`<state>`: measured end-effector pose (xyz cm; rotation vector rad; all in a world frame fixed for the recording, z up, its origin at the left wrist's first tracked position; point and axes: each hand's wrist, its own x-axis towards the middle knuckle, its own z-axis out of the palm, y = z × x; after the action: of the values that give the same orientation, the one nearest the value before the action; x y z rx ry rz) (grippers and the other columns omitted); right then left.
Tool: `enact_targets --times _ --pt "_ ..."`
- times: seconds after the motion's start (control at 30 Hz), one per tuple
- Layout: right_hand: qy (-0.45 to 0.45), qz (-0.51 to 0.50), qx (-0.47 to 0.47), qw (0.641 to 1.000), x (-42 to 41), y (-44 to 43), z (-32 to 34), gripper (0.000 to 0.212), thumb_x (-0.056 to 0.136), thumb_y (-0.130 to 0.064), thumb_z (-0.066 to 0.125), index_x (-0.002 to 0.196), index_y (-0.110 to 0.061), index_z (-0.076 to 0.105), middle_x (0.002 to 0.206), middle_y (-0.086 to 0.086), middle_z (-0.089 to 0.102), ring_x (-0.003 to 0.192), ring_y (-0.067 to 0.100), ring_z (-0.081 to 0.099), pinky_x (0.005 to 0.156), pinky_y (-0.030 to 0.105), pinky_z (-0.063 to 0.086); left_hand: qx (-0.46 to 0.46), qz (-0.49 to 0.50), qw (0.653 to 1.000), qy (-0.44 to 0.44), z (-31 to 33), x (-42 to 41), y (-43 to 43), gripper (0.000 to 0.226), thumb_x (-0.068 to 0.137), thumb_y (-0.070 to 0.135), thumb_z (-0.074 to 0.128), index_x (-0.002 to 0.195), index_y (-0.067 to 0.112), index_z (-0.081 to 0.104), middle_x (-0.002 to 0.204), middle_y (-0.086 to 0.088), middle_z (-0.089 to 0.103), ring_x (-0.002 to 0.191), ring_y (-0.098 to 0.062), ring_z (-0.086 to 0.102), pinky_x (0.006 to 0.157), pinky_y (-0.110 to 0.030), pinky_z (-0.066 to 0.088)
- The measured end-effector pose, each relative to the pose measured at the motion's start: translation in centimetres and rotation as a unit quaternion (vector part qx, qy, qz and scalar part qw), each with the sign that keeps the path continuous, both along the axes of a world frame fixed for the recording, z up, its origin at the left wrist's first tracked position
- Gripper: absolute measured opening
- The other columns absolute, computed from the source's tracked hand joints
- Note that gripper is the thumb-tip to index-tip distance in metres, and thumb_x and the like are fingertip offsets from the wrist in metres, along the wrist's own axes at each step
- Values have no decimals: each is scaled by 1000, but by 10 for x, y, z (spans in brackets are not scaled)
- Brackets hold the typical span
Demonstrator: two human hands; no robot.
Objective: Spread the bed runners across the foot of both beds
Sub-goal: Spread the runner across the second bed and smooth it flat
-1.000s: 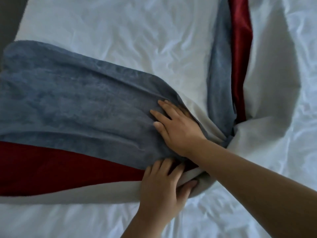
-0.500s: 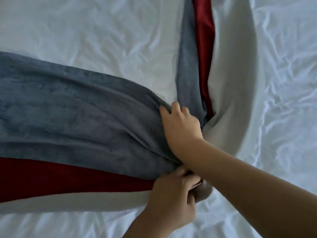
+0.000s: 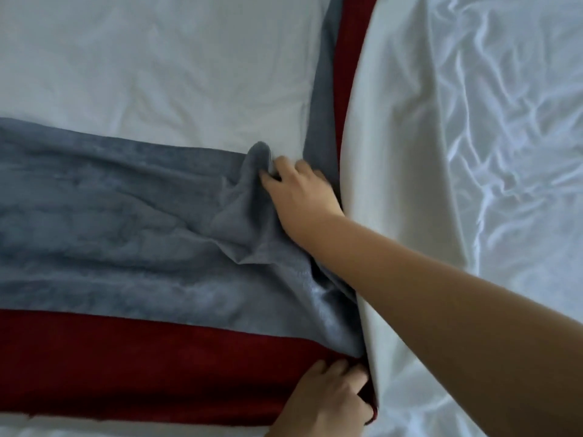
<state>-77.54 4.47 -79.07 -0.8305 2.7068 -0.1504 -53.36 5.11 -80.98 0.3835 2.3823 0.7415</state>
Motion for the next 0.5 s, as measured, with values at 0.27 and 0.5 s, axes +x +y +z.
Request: enact_targets --times 0.27,0.5 --pt "28 -34 -133 990 26 47 -3 62 103 -31 41 160 -24 19 156 9 36 130 31 42 105 47 40 107 168 974 110 24 -75 -42 17 83 15 50 79 29 59 87 15 61 75 -3 57 68 -24 45" --pt "77 -129 -41 988 -39 91 2 58 101 -34 44 155 -17 31 154 13 36 146 34 26 121 45 21 23 268 921 282 22 -157 -32 32 81 29 69 113 26 71 128 6 62 120 -15 56 103 -38 42"
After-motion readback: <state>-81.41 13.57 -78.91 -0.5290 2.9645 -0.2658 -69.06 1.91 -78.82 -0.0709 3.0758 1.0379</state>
